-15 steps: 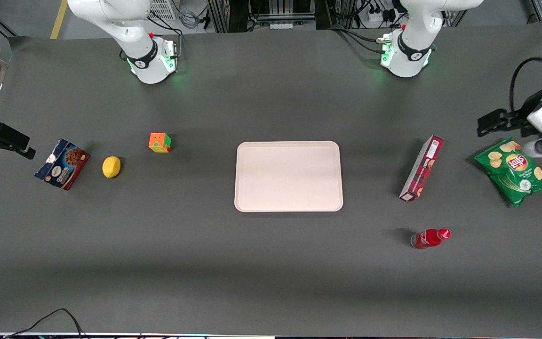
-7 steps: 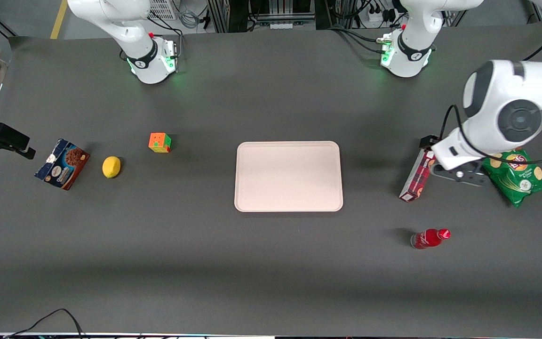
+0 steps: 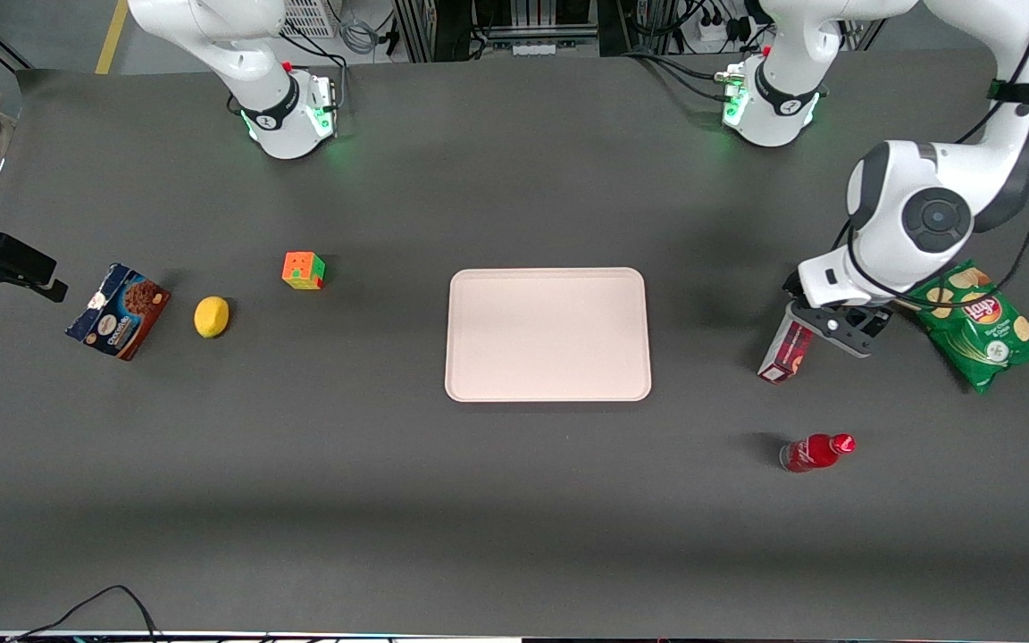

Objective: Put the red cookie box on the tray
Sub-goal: 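Close the left gripper around the upright red plaid box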

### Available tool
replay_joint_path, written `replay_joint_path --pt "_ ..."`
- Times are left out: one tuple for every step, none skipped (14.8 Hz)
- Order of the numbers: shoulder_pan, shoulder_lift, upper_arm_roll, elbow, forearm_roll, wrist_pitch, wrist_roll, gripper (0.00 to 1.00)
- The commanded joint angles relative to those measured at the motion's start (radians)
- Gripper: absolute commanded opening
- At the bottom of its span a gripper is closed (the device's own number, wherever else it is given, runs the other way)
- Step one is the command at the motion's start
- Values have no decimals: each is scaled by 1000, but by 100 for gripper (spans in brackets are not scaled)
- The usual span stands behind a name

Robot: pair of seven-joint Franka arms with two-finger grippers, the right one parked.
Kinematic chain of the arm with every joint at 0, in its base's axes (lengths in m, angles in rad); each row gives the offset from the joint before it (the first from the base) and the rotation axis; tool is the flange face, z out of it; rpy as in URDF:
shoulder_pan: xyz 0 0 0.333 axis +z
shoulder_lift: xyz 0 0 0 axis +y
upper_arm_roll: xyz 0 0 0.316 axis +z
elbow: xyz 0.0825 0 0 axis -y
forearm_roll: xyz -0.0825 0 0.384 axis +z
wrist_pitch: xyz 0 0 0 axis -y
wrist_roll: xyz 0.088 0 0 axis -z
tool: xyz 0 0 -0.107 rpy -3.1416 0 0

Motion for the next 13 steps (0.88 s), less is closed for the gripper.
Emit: replay_joint_path --pt "-2 -3 15 -124 15 175 44 100" --pt "-2 11 16 -137 14 199 44 100" --pt "-2 27 27 -137 14 211 43 100" --pt "-2 41 47 -137 14 229 43 100" --pt "-4 58 51 -137 8 242 41 100" --pt "-4 72 51 -137 4 255 38 100" --pt "-4 87 51 -137 4 275 33 100" --pt "-5 101 51 -135 4 291 32 100" --pt "-8 115 51 -135 1 311 30 100" --pt "-10 124 51 -134 -2 317 18 100" --pt "-13 129 51 -134 -6 315 -8 100" --pt "-14 132 51 -134 -6 315 -31 97" --pt "-14 135 51 -132 -6 315 -33 87"
